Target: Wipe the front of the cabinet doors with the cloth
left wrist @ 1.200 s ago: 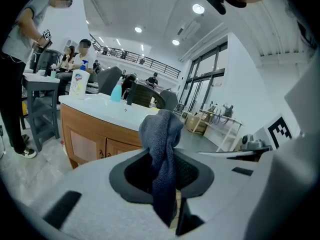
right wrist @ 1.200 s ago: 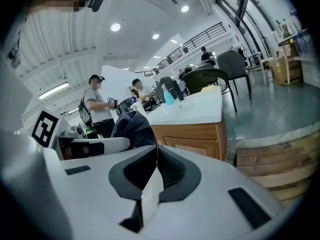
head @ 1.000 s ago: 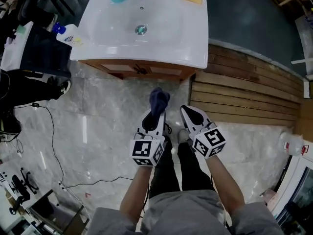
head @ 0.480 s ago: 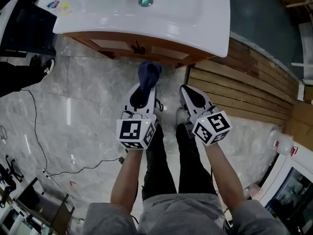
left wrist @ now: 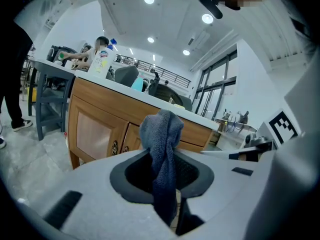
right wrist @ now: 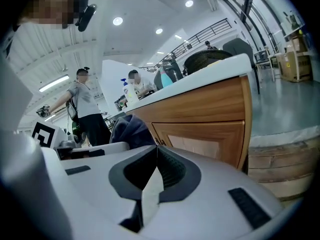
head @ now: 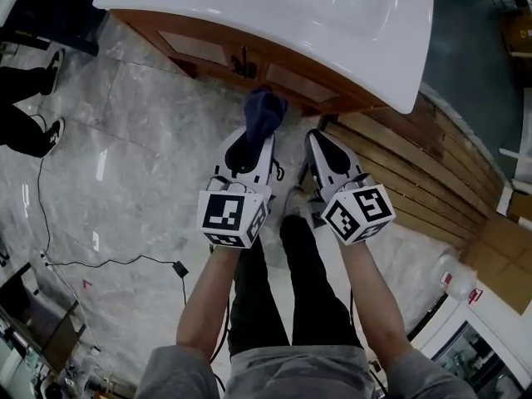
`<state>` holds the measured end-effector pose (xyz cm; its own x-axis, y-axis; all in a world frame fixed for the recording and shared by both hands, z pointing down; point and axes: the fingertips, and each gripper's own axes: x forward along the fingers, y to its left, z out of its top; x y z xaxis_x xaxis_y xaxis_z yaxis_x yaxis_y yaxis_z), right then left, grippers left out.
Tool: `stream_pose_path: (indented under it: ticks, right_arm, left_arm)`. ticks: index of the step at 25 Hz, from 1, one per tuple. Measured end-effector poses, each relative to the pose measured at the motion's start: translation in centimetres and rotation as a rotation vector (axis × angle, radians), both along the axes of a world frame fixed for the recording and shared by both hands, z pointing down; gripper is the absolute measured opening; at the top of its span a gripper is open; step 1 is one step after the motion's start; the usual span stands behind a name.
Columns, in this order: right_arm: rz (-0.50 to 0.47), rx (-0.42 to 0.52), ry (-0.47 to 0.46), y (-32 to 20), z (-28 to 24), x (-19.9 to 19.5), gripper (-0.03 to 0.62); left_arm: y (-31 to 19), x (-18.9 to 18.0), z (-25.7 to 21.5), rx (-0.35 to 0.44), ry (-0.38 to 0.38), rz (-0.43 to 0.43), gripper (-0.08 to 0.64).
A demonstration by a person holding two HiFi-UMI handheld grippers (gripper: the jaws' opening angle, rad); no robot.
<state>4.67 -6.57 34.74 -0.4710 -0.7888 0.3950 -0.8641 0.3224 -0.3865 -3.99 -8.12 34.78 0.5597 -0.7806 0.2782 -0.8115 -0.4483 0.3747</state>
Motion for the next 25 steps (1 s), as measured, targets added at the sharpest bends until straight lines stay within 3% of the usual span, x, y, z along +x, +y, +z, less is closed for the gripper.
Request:
stream_pose_path:
  ticks: [7, 14, 25]
  right_arm:
    - [-0.048, 0.002, 0.006, -0.5, 0.9, 1.0, 0.012]
    - [-0.040, 0.016, -0.016, -0.8, 0.7, 1.4, 0.012]
    - [-0.080, 0.016, -0.012, -0.8, 2.8, 0.2, 0.012]
  left_arm:
    - [-0.3, 0.5, 1.3, 0.010, -0.006, -0.053, 0.086]
    - [-2.4, 0.3, 2.1, 0.092, -0.070, -0.079, 0.086]
    - [-8.4, -0.5, 4.7, 0.193, -0.095, -0.126, 0.086]
